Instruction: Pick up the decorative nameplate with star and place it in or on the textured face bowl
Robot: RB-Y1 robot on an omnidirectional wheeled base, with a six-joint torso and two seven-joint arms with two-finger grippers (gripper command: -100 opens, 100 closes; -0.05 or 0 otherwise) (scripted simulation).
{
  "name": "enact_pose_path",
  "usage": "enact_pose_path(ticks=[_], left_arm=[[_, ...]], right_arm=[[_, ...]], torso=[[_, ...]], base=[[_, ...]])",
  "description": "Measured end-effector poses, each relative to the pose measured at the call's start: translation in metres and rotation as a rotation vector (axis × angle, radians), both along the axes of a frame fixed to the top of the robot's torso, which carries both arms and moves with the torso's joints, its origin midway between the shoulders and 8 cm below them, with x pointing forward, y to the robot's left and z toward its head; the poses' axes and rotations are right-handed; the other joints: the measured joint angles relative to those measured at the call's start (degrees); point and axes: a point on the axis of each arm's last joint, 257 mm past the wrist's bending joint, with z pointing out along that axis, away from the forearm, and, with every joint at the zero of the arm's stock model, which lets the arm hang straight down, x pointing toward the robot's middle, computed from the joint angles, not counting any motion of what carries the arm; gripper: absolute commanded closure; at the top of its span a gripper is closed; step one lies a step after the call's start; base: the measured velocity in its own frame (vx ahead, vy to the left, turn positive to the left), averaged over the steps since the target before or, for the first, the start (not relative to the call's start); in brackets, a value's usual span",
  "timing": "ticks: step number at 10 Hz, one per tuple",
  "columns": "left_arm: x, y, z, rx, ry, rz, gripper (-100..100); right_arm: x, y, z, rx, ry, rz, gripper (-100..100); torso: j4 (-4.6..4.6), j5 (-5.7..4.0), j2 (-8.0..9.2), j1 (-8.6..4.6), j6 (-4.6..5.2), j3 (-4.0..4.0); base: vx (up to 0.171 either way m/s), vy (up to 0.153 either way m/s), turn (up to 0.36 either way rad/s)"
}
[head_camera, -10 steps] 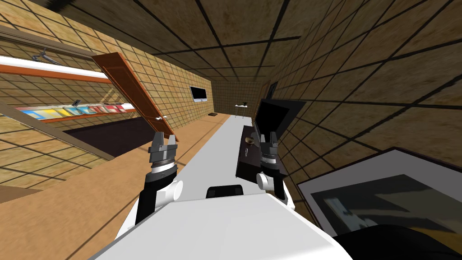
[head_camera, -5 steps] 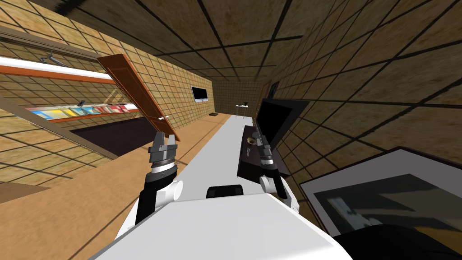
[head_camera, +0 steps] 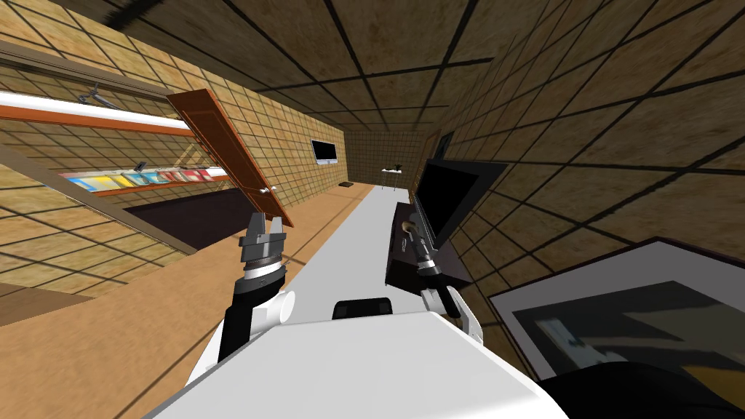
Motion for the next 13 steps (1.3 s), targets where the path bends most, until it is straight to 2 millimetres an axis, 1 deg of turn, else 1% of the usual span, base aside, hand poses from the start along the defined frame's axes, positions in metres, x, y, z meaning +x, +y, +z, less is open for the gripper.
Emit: enact_pose_path(ticks=[1,2,4,5,6,8,10,11,12,13], left_arm=[[0.000,0.000,0.000,0.000,0.000,0.000,0],[0.000,0.000,0.000,0.000,0.000,0.000,0],[0.000,0.000,0.000,0.000,0.000,0.000,0],[0.000,0.000,0.000,0.000,0.000,0.000,0],[0.000,0.000,0.000,0.000,0.000,0.000,0],[0.000,0.000,0.000,0.000,0.000,0.000,0],[0.000,0.000,0.000,0.000,0.000,0.000,0],[0.000,0.000,0.000,0.000,0.000,0.000,0],[0.000,0.000,0.000,0.000,0.000,0.000,0],[0.000,0.000,0.000,0.000,0.000,0.000,0]], right_arm=[[0.000,-0.003,-0.013,-0.027,0.031,-0.003,-100],[0.004,-0.005,-0.028,-0.062,0.070,-0.006,-100],[0.003,-0.009,-0.053,-0.106,0.128,-0.013,-100],[0.002,-0.011,-0.071,-0.141,0.166,-0.017,-100],[0.004,-0.015,-0.081,-0.159,0.189,-0.020,-100],[0.005,-0.029,-0.105,-0.217,0.256,-0.028,-100],[0.003,-0.032,-0.132,-0.254,0.309,-0.035,-100],[-0.004,-0.035,-0.146,-0.285,0.347,-0.039,-100],[-0.004,-0.040,-0.152,-0.302,0.366,-0.043,-100],[-0.002,-0.047,-0.163,-0.321,0.391,-0.047,-100]], torso=[[0.00,-0.01,0.02,-0.04,0.00,0.01],[0.00,-0.01,0.02,-0.01,-0.01,0.01],[0.00,-0.01,0.00,-0.04,0.00,0.00],[0.00,-0.01,0.00,-0.01,0.00,0.00],[0.00,-0.01,0.00,-0.06,0.00,0.00],[-0.01,-0.01,-0.05,-0.06,0.00,-0.03],[-0.01,-0.02,-0.03,-0.09,0.00,-0.01],[-0.01,-0.01,-0.05,-0.06,0.01,-0.02],[-0.01,-0.01,-0.05,-0.10,0.01,-0.03],[-0.01,-0.02,-0.07,-0.12,0.00,-0.04]], base=[[-0.010,0.058,0.031],[-0.007,0.044,0.010],[0.000,0.052,0.026],[-0.004,0.043,0.013],[0.003,0.041,0.033],[0.012,0.043,0.023],[0.010,0.038,0.039],[0.015,0.035,0.007],[0.014,0.030,0.020],[0.027,0.039,0.058]])
